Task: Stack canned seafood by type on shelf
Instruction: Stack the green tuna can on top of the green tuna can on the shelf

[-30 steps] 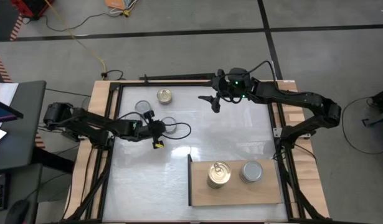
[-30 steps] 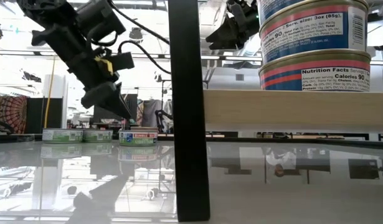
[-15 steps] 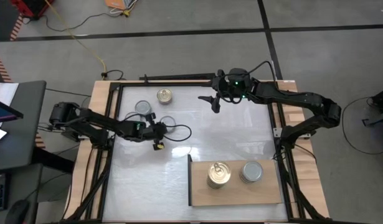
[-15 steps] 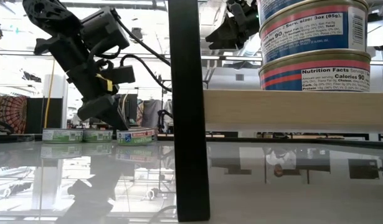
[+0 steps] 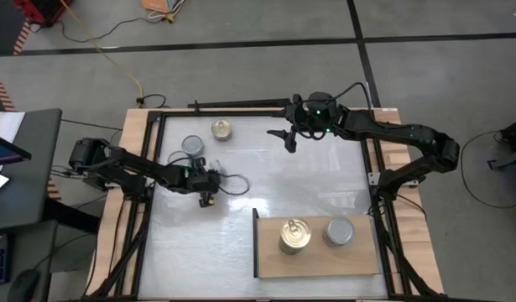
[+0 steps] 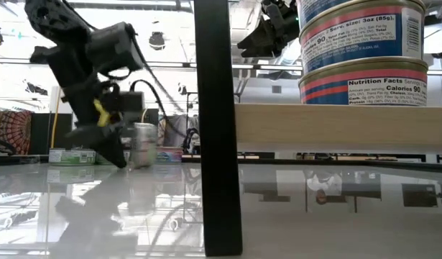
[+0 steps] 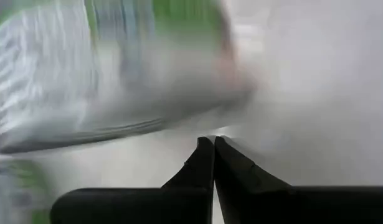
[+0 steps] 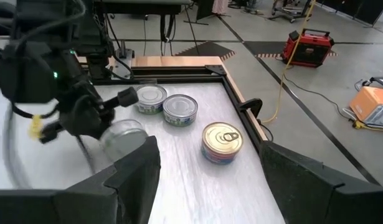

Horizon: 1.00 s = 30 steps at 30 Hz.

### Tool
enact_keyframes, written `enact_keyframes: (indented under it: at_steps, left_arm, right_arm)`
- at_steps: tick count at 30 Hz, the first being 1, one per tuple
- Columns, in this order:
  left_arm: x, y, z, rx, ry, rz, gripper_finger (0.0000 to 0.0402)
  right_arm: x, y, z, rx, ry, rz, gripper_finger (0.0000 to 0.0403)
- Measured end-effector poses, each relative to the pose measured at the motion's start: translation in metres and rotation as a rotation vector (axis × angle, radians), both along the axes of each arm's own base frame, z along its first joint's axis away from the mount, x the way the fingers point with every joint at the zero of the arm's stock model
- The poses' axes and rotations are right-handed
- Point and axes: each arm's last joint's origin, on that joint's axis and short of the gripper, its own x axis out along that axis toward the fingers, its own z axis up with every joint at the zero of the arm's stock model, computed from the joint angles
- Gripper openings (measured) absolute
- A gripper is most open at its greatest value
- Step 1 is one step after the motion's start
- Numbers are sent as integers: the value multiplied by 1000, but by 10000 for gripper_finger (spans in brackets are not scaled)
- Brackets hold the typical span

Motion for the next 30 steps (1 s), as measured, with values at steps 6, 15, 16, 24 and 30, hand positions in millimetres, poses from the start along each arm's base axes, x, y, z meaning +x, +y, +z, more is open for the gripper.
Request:
enact_keyframes:
  at_steps: [6,15,16,24,30]
  left_arm:
    - [-3,0,0,-15,18,24,2]
    - [-5,-2,0,-21,40,17,2]
    - [-6,-2,0,-23,44,19,2]
    - [-15,-3,16,-74,45,35,2]
    - [-18,-5,33,-98,-16,22,2]
  right_arm:
    - [0,0,0,1,1,0,302]
    - [0,0,0,3,0,-1,302]
    - [0,0,0,3,0,-1,302]
    - [0,0,0,3,0,0,302]
    - [0,0,-1,4,5,0,302]
